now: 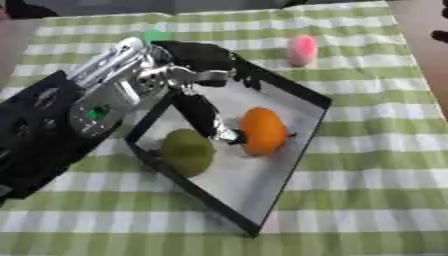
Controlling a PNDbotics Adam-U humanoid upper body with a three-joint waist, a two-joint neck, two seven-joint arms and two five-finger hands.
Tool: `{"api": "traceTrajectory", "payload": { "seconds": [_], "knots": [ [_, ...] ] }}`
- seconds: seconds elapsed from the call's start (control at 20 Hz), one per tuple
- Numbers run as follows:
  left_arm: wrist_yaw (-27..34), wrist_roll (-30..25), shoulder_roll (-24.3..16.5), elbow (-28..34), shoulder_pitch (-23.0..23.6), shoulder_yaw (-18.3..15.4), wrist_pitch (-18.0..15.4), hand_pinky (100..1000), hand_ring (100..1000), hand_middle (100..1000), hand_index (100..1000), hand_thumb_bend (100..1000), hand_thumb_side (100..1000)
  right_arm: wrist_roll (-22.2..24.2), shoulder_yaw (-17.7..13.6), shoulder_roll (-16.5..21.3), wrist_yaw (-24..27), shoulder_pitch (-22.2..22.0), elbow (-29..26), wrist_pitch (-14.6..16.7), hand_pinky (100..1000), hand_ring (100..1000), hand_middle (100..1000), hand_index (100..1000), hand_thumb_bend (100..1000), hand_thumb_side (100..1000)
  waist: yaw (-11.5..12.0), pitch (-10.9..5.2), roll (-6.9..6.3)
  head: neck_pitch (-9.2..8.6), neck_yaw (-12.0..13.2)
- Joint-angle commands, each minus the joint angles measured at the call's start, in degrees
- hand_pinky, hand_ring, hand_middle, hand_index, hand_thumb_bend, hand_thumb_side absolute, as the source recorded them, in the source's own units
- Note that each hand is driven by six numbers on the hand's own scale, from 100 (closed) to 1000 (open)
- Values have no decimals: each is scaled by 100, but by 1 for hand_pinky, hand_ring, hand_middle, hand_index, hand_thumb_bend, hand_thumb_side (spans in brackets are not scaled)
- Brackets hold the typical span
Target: Pick up objects on the table and place them in the box.
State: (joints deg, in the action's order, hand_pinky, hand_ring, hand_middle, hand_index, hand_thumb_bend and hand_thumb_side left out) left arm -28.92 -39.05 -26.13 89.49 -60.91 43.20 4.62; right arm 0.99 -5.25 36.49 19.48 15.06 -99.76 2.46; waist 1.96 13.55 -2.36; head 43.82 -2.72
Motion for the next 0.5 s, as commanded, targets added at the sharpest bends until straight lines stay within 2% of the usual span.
{"api": "traceTrajectory", "payload": {
  "seconds": [0.05,0.2,0.5],
  "knots": [
    [114,89,-258,214,-47,-172,113,867,854,799,887,366,511,5,-39,169,-23,31,-60,8,897,1000,905,907,100,678,3,-155,-52,29,-6],
    [218,281,-599,375,14,-454,264,861,850,794,865,348,411,-17,-65,202,-18,13,-63,25,897,1000,904,907,100,655,41,-169,-69,29,-54],
    [149,751,-1437,16,519,-1267,611,864,856,806,868,362,391,-90,-133,256,-3,-29,-78,60,898,1000,904,908,100,650,108,-160,-72,29,-181]
  ]
}}
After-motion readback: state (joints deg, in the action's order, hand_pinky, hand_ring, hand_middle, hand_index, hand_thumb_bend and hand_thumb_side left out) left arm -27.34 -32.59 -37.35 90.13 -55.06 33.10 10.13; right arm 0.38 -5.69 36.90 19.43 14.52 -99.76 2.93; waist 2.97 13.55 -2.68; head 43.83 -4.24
